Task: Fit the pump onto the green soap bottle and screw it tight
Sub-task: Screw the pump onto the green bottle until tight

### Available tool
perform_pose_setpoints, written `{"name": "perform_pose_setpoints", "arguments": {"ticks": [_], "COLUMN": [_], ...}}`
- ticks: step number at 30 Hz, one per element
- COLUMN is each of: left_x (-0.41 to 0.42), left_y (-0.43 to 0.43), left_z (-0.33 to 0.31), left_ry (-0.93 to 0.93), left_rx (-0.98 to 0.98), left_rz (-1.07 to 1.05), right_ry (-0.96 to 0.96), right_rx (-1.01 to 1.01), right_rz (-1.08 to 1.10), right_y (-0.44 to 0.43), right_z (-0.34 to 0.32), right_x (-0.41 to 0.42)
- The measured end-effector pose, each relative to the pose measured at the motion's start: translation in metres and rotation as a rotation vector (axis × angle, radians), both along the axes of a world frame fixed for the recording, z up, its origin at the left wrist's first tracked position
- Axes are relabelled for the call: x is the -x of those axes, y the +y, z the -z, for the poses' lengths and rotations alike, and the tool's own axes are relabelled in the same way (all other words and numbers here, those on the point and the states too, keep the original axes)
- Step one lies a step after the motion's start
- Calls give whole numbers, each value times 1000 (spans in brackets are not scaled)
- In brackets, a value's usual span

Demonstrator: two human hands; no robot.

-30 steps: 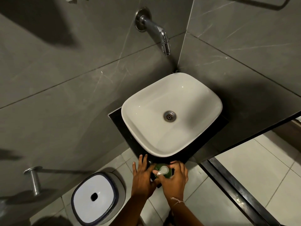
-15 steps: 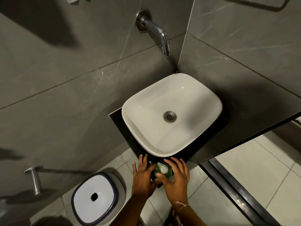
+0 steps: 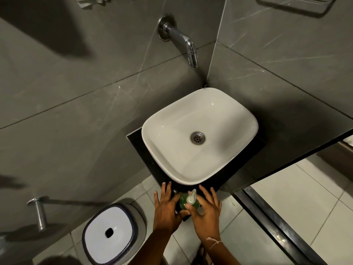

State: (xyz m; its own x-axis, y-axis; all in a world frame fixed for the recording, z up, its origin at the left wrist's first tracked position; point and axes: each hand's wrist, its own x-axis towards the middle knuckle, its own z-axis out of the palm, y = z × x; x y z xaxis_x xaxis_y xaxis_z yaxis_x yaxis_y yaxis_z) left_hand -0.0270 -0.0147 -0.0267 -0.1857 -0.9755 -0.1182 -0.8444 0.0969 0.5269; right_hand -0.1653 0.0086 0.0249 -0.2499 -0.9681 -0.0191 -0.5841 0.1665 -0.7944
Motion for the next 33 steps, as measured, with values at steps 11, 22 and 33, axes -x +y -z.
{"name": "perform_pose_setpoints", "arguments": {"ticks": [11, 22, 33], "left_x": [2, 3, 3], "left_y": [0, -1, -1], "left_z": [-2, -3, -3], "left_ry": [-25, -28, -40], "left_rx": [-15, -17, -16], "left_rz": [-10, -20, -11], "right_ry": [-41, 11, 29], "right_rx": [20, 3, 34], "right_rz": [36, 125, 28], "right_y": [-3, -7, -8], "right_z": [1, 1, 3], "right_x": [-4, -10, 5]}}
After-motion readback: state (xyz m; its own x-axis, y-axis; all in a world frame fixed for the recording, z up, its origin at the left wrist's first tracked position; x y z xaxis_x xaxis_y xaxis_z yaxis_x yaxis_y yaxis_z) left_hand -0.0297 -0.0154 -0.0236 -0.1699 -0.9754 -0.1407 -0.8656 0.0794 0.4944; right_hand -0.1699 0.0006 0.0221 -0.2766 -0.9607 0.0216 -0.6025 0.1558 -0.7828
